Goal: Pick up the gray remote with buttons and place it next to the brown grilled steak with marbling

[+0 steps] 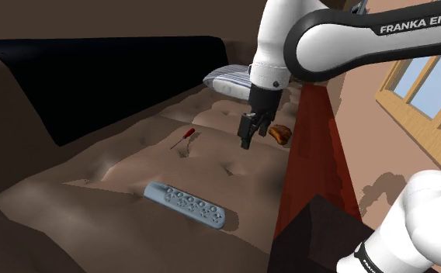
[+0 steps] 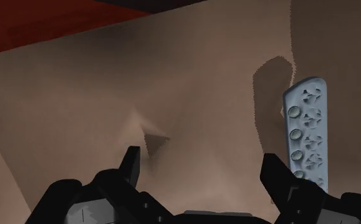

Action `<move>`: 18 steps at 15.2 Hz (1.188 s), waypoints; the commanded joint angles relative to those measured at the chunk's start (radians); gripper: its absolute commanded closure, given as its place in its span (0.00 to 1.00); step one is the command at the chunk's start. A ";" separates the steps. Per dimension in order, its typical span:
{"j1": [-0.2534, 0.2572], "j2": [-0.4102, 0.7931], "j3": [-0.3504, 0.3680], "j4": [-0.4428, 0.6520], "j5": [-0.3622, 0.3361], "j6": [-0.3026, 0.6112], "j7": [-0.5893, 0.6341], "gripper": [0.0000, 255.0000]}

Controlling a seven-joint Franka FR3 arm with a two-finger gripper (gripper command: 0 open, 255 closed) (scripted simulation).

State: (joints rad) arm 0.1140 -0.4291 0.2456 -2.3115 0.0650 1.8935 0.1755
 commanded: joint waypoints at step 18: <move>0.114 0.581 0.188 0.263 -0.106 0.277 0.236 0.00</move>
State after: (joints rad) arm 0.2221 0.1255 0.4310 -2.0610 -0.0303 2.1583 0.4012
